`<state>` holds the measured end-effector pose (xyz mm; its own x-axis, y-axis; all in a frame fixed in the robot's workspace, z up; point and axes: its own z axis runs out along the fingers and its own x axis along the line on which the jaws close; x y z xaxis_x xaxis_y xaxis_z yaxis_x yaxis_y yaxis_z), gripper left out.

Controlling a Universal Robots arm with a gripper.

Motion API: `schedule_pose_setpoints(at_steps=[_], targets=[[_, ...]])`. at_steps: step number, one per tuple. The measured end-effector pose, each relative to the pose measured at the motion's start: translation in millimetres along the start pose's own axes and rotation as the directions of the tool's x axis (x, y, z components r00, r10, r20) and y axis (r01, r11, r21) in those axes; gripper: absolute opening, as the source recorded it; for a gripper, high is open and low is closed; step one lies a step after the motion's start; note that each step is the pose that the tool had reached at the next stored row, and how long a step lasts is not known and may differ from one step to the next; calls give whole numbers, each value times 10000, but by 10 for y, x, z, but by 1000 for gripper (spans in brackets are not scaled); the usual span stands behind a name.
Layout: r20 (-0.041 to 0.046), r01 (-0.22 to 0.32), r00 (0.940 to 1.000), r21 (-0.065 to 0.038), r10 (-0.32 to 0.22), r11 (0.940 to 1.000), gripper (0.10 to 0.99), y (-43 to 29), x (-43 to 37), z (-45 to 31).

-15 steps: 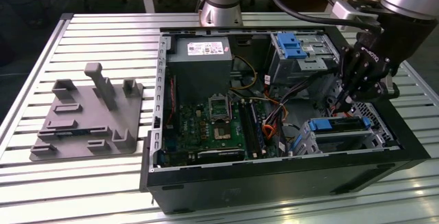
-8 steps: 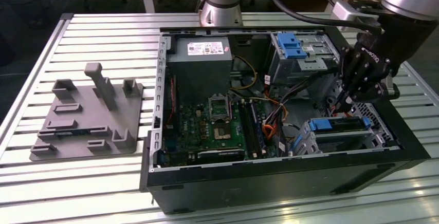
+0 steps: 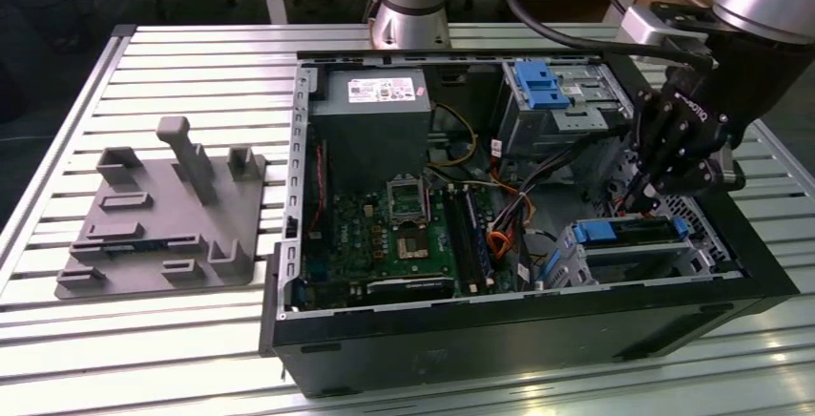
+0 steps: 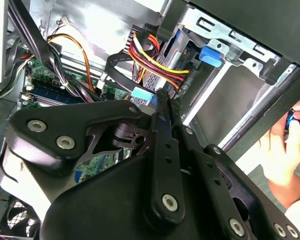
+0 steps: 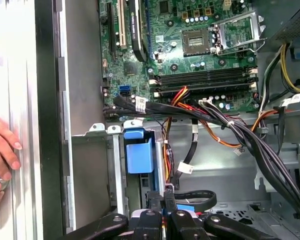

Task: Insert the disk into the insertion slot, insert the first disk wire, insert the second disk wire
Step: 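Insert the second disk wire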

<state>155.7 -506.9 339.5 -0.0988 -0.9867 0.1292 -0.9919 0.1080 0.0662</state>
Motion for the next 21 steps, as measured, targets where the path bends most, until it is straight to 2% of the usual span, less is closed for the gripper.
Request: schedule_pose_setpoints(at_steps=[2,7,12,21], targets=[[81,6,10000,-8,-6,10000,145,-1,18,3],[181,15,9998,-16,-14,10000,145,-1,44,6],[191,118,9997,-4,-117,9999,145,-6,83,13],[235,505,9984,41,-506,9987,145,-1,102,18]])
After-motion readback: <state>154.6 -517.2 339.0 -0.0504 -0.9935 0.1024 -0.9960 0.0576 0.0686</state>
